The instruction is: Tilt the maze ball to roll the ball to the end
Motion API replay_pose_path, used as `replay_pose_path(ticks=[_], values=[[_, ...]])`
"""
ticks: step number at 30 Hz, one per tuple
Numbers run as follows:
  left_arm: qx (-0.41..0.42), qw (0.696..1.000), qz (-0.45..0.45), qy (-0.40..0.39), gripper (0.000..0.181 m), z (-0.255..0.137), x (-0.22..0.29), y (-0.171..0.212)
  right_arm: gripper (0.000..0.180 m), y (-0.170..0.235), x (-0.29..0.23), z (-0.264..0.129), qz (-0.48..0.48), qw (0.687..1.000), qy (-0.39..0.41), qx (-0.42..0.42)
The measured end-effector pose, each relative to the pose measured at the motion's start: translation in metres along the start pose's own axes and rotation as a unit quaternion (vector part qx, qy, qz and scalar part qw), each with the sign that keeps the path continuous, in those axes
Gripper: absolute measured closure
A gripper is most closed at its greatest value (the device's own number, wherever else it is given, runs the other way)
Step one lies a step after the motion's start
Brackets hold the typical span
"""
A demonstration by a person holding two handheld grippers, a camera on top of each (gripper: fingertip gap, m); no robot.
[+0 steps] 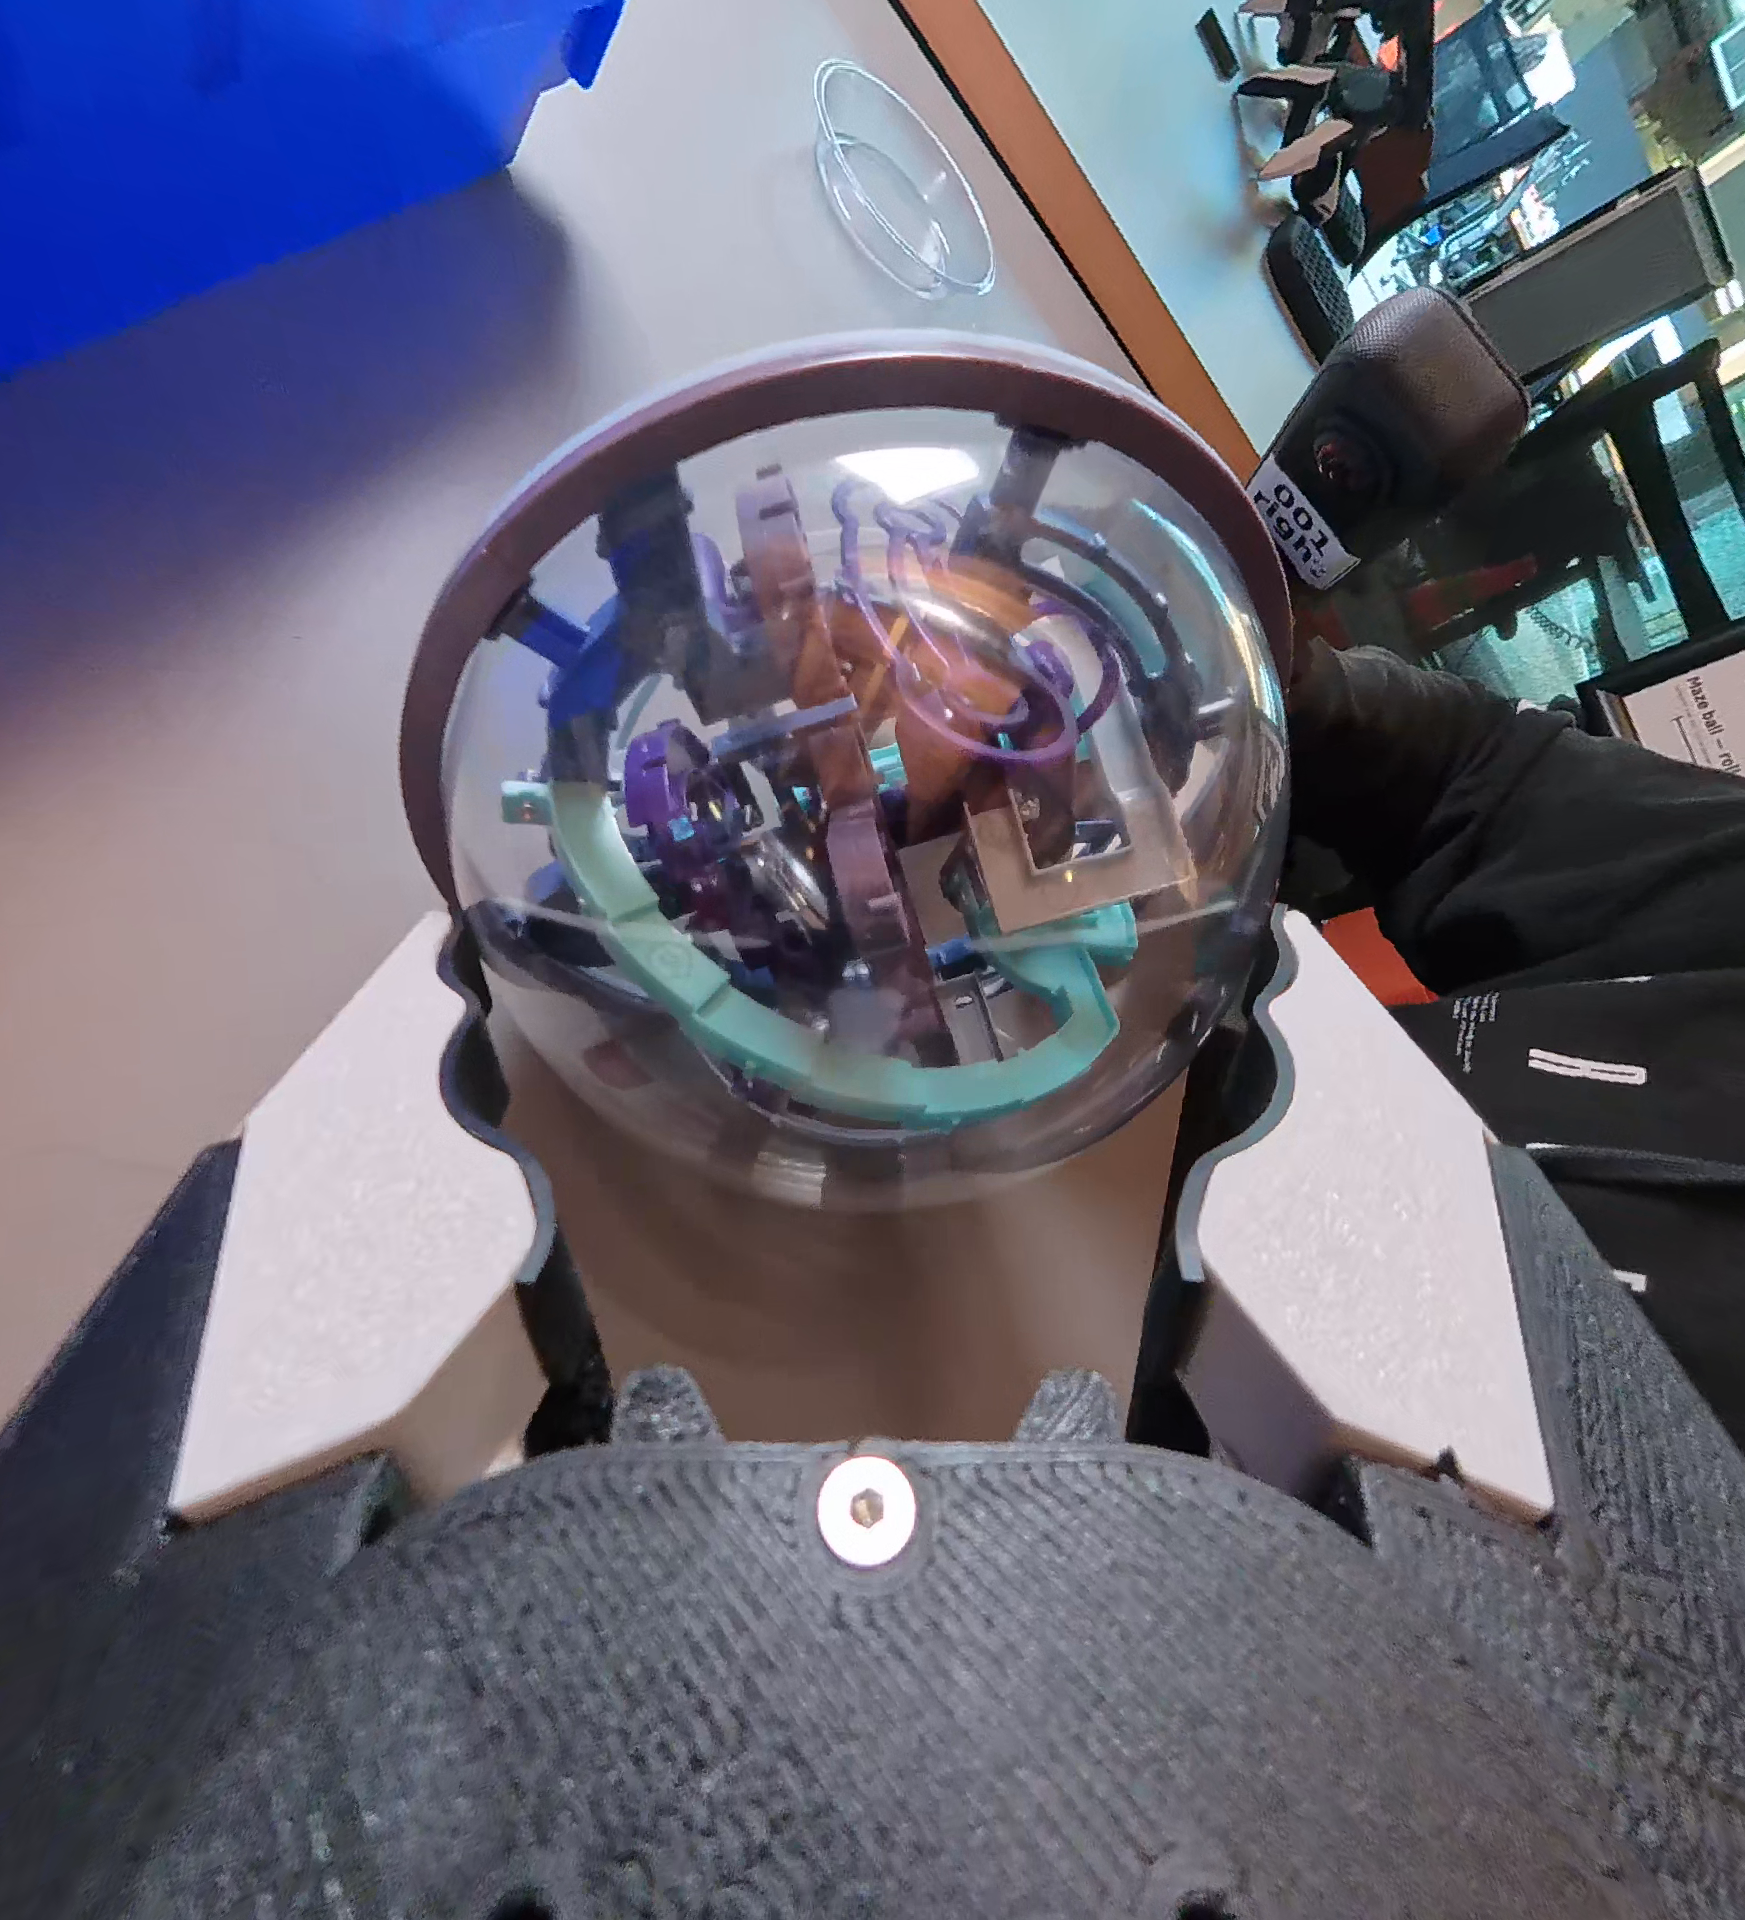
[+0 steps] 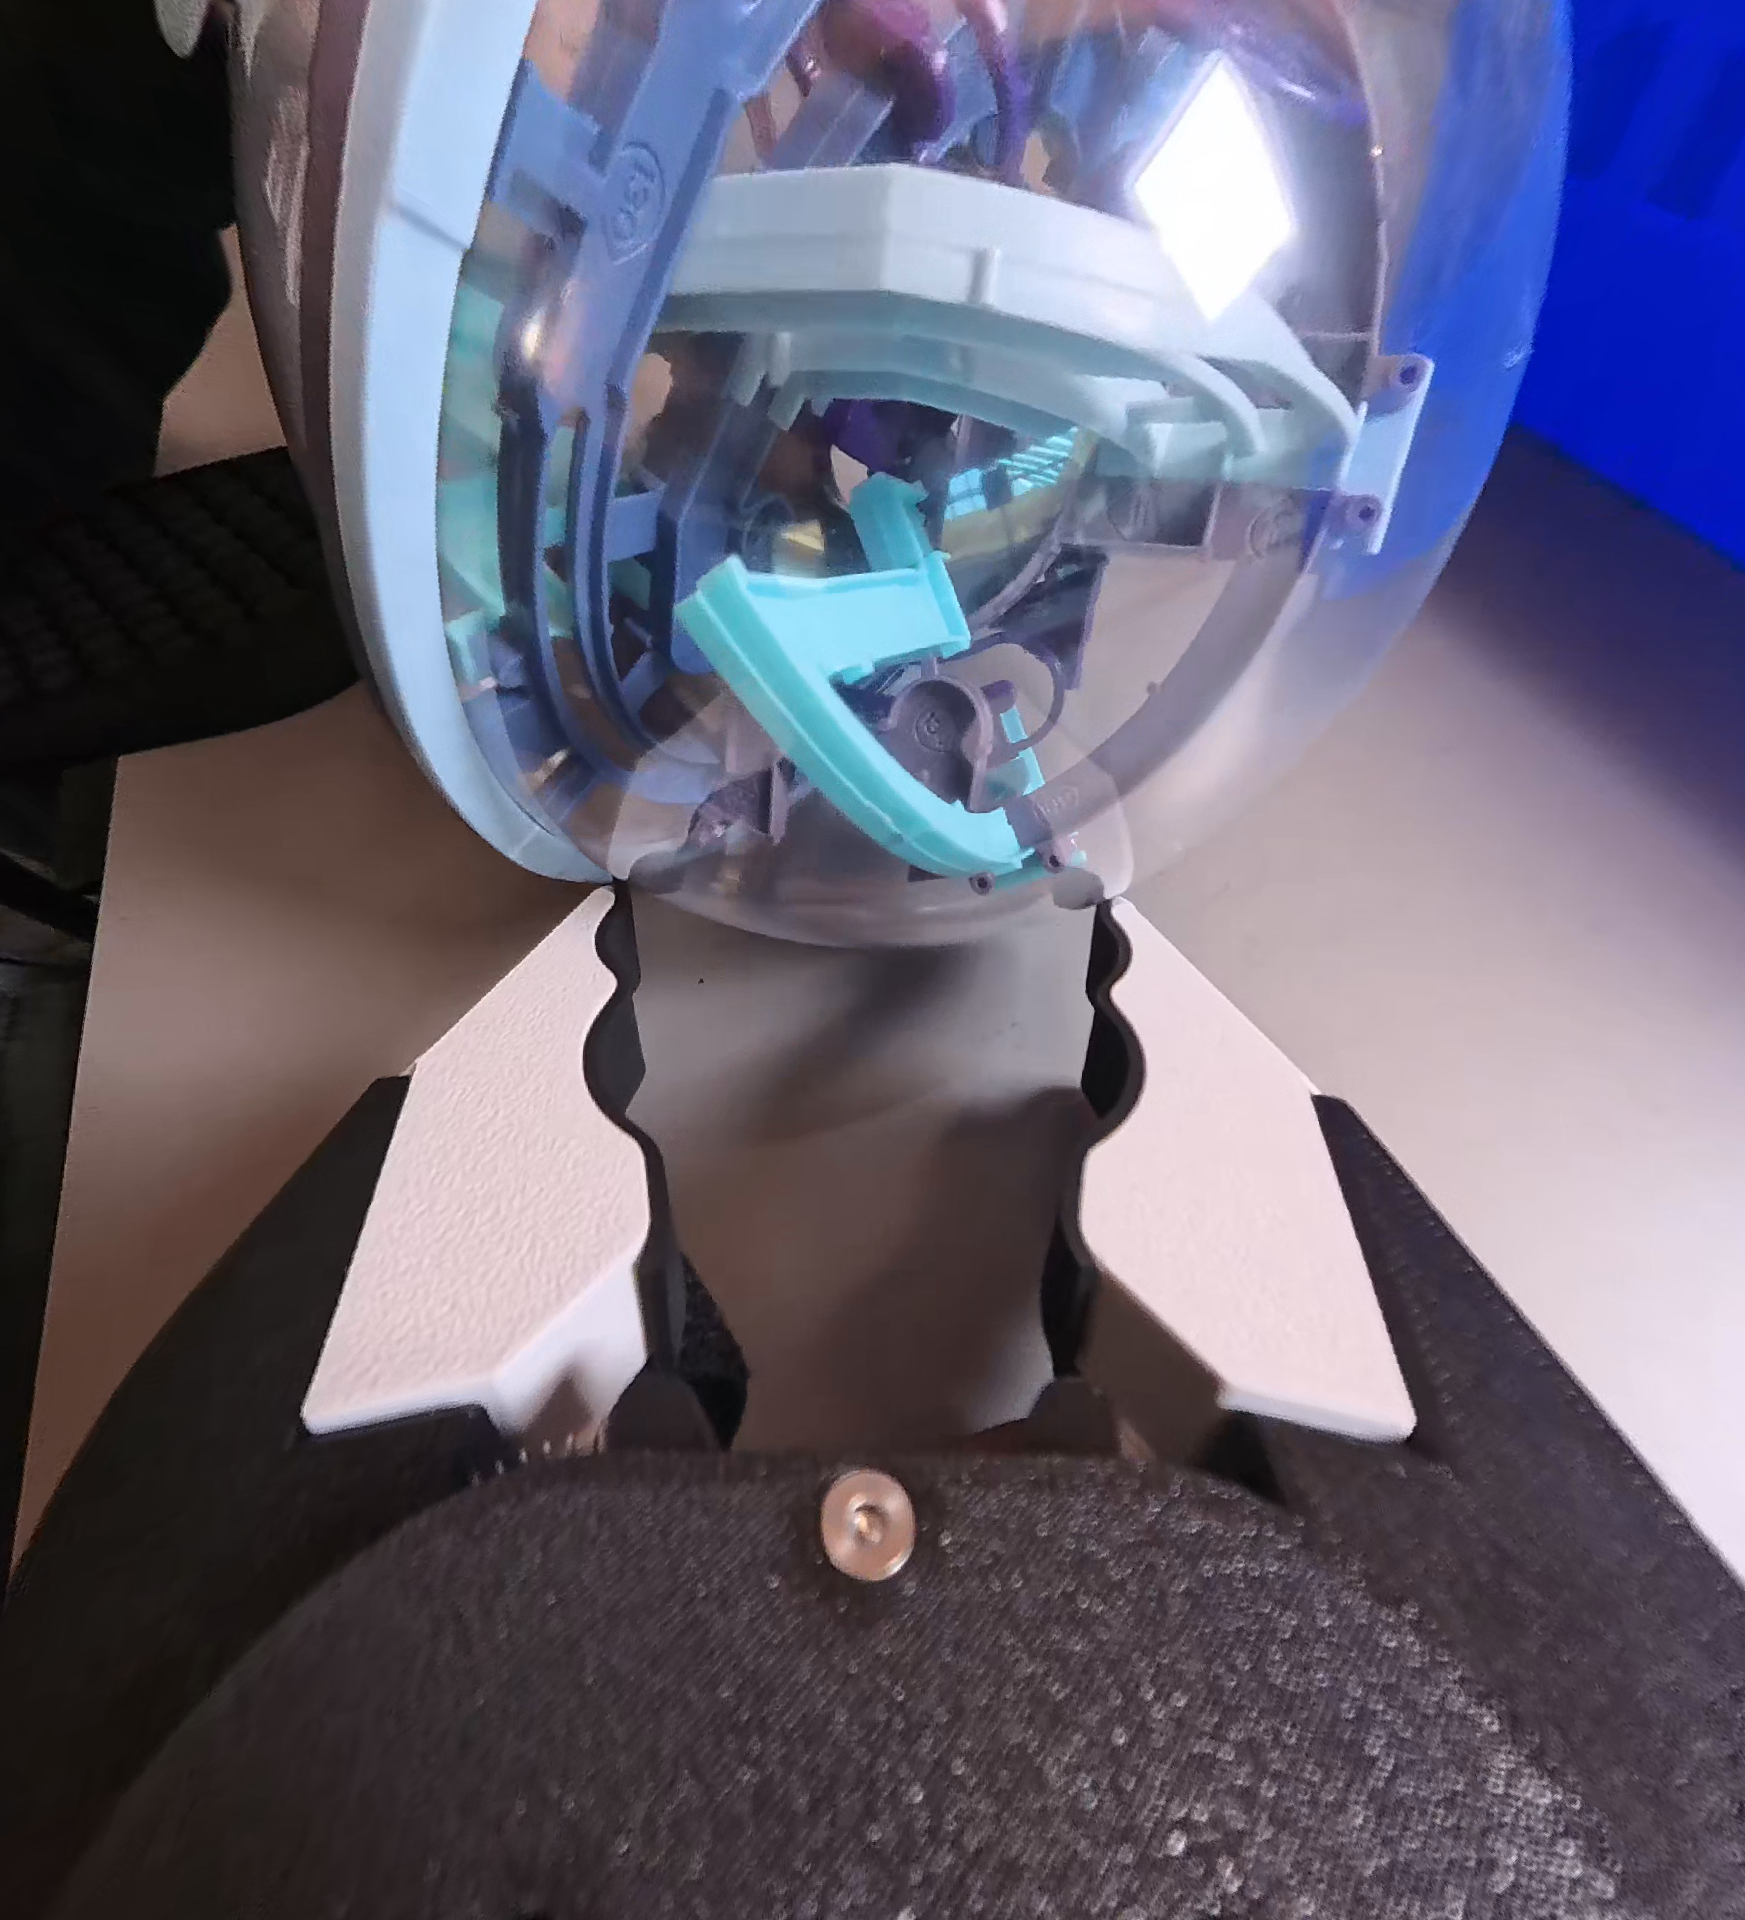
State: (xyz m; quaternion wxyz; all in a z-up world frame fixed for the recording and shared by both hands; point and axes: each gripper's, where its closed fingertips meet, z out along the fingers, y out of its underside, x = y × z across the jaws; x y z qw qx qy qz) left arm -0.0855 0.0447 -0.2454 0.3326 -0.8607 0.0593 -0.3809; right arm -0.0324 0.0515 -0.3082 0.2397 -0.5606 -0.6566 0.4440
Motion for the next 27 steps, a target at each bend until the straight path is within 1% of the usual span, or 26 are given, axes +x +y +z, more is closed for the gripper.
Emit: replay_pose_path(ticks=[4, 11, 13, 16, 19, 21, 22, 25, 27], values=[[-0.008, 1.000, -0.025, -0.001, 0.039, 0.001, -0.001, -0.002, 0.095, 0.000, 0.001, 0.000, 0.005, 1.000, -0.003, -0.002], [0.000, 1.000, -0.013, 0.008, 0.039, 0.002, 0.000, 0.000, 0.099, 0.003, 0.001, -0.003, -0.013, 1.000, -0.001, -0.011], [0.001, 1.000, -0.004, 0.020, 0.039, 0.001, 0.001, 0.001, 0.100, 0.007, -0.004, -0.005, -0.038, 0.999, -0.007, -0.025], [0.006, 0.999, -0.006, 0.031, 0.039, 0.000, 0.000, 0.000, 0.099, 0.013, -0.012, -0.016, -0.105, 0.992, -0.024, -0.062], [-0.009, 1.000, 0.006, 0.024, 0.039, 0.002, 0.002, -0.002, 0.093, -0.006, -0.008, -0.040, -0.152, 0.986, -0.017, -0.063], [-0.017, 1.000, 0.010, 0.022, 0.039, 0.004, 0.003, -0.003, 0.093, -0.029, -0.001, -0.054, -0.153, 0.987, 0.002, -0.038], [-0.020, 0.999, 0.008, 0.025, 0.039, 0.006, 0.004, -0.004, 0.096, -0.038, 0.001, -0.059, -0.155, 0.987, 0.010, -0.030], [-0.019, 0.999, -0.001, 0.041, 0.039, 0.009, 0.005, -0.004, 0.099, -0.056, -0.002, -0.067, -0.191, 0.981, 0.030, -0.020], [-0.015, 0.998, -0.001, 0.054, 0.040, 0.010, 0.006, -0.004, 0.098, -0.062, -0.007, -0.068, -0.212, 0.977, 0.033, -0.021]])
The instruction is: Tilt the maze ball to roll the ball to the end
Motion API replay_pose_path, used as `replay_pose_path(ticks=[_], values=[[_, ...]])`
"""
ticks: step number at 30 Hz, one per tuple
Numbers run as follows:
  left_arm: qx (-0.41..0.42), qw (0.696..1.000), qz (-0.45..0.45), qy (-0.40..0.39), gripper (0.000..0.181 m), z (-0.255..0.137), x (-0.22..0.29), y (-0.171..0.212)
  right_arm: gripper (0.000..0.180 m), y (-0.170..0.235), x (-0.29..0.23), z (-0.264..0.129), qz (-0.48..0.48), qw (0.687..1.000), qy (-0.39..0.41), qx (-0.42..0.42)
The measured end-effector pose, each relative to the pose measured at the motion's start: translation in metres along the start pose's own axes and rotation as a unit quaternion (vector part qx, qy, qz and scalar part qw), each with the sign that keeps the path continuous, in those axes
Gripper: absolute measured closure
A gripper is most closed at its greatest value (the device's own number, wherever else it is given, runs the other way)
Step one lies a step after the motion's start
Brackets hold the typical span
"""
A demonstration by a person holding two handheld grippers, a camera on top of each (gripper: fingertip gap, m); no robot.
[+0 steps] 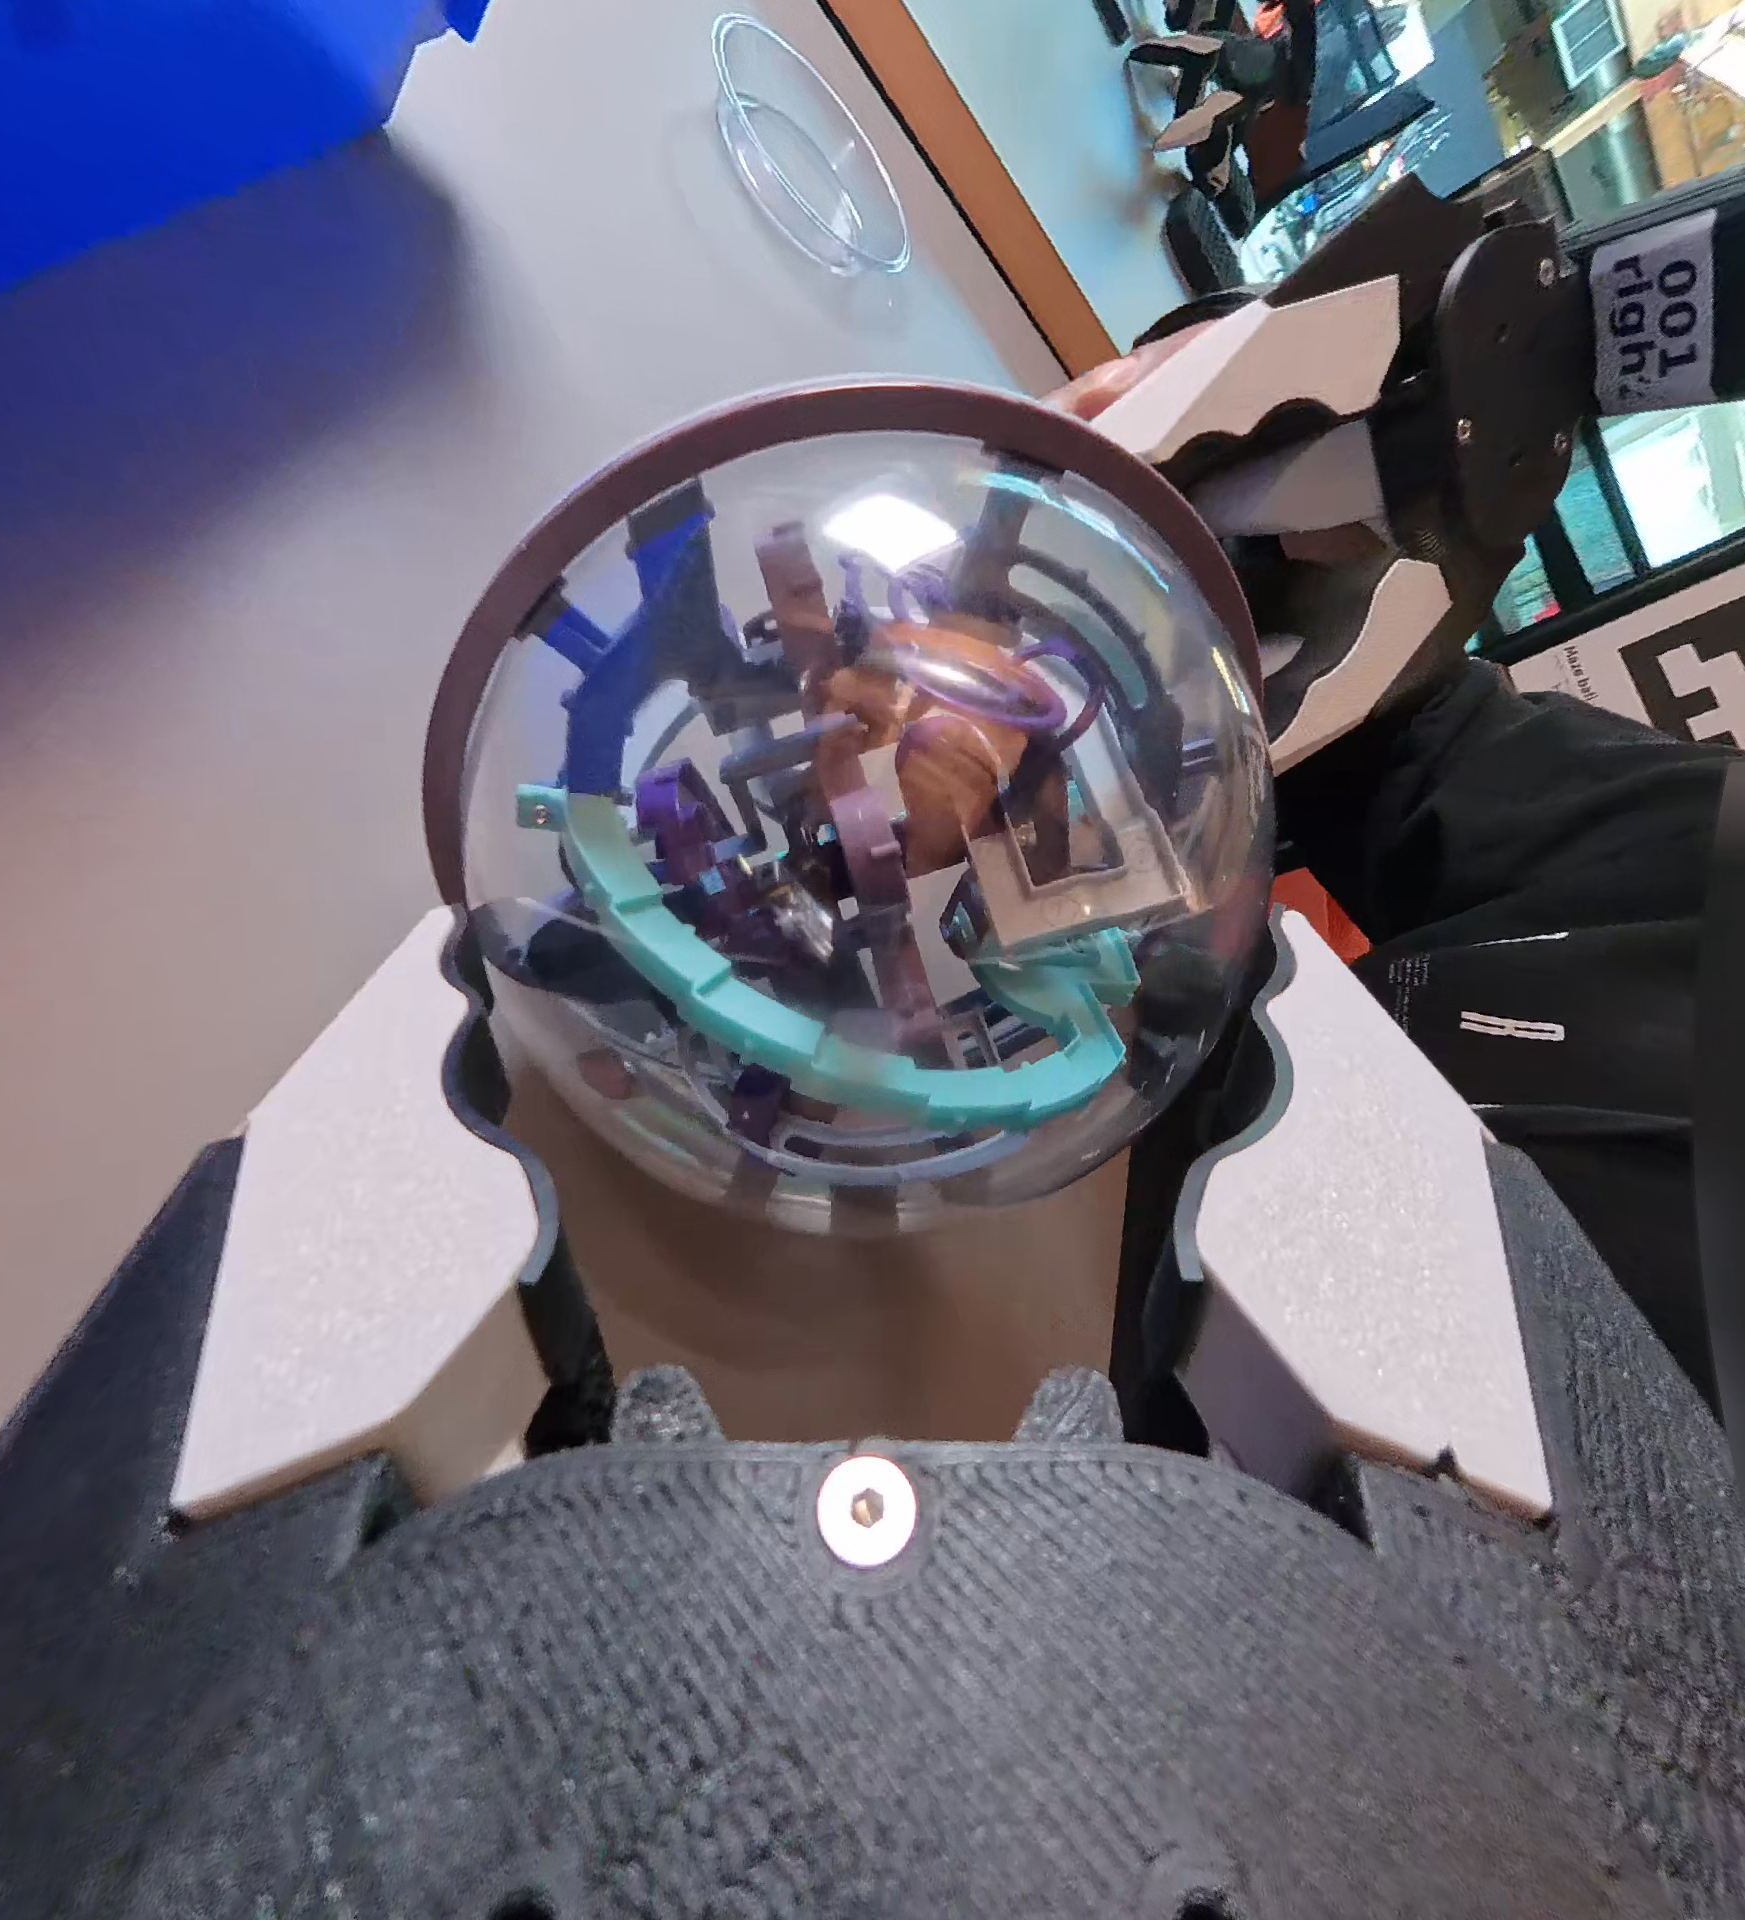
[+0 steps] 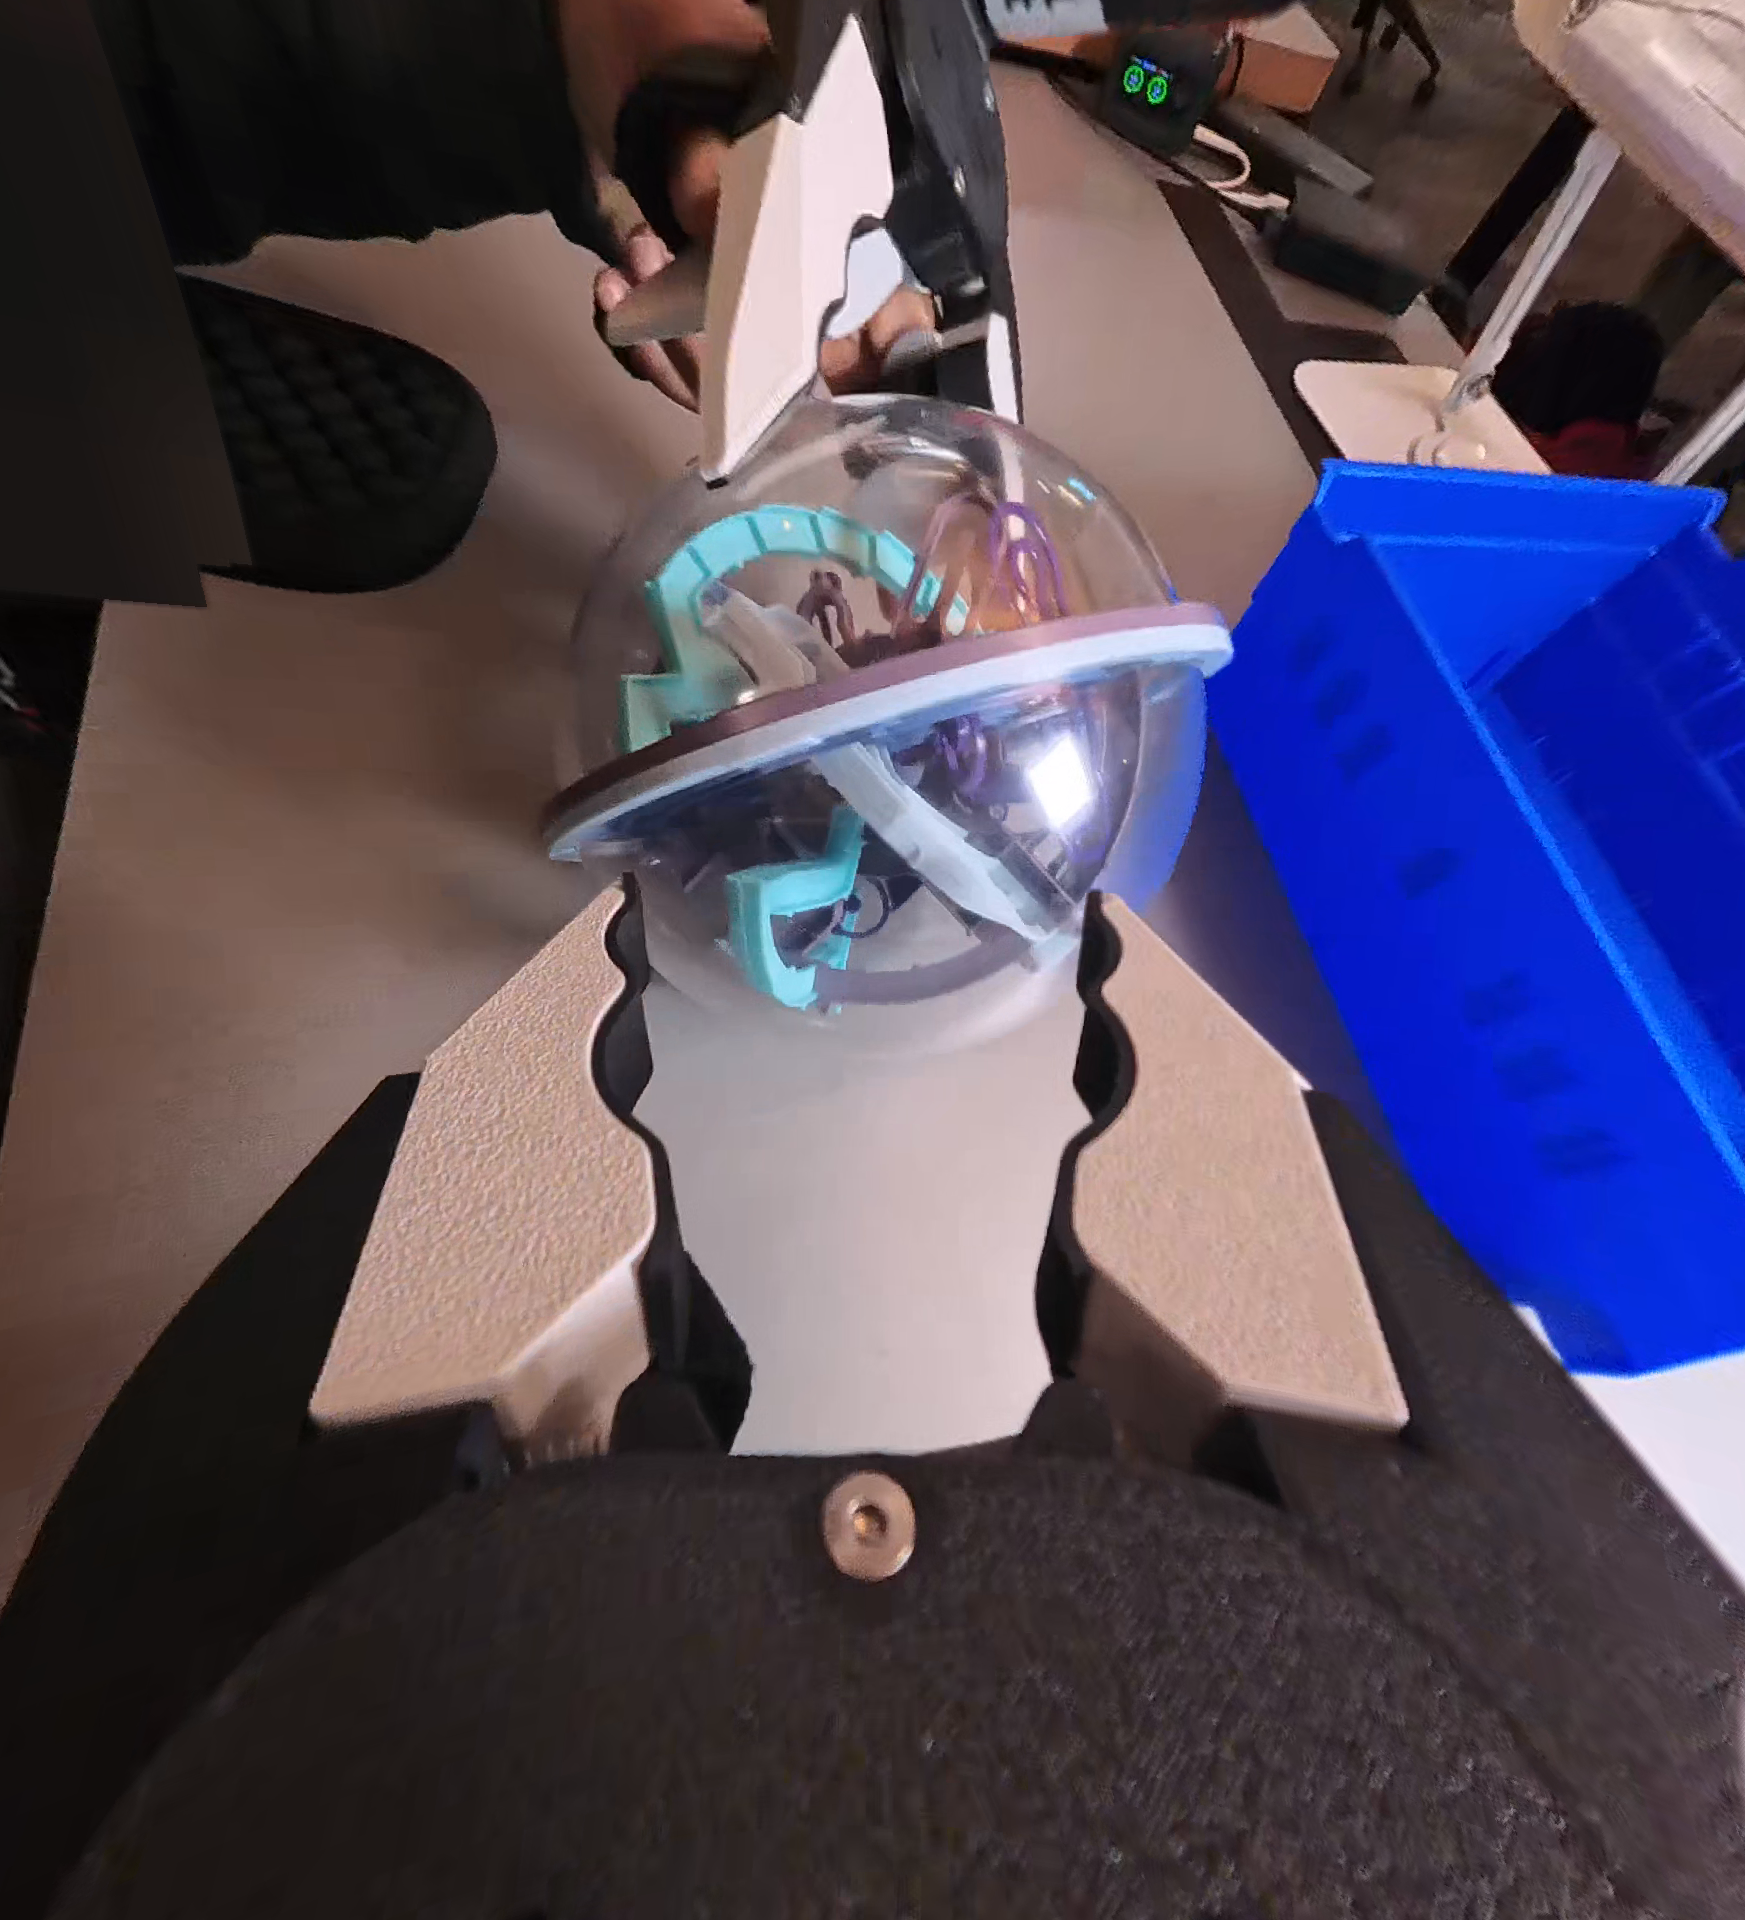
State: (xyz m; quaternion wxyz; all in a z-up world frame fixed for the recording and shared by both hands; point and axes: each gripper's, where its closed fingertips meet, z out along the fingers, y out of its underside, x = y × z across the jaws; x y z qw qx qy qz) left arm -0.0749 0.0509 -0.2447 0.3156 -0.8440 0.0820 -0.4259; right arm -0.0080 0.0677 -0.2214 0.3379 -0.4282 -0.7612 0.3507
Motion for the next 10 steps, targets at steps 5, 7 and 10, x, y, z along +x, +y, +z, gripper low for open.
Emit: replay_pose_path(ticks=[5, 7, 10], values=[[0.017, 0.998, -0.027, 0.049, 0.040, -0.001, -0.003, -0.003, 0.093, -0.001, -0.002, 0.008, -0.042, 0.999, 0.016, -0.023], [0.022, 0.996, -0.046, 0.076, 0.040, -0.002, -0.005, -0.004, 0.092, -0.002, -0.001, 0.011, -0.047, 0.998, 0.021, -0.027], [0.038, 0.992, -0.070, 0.102, 0.041, -0.003, -0.007, -0.007, 0.089, -0.004, 0.000, 0.014, -0.039, 0.999, 0.020, -0.027]])
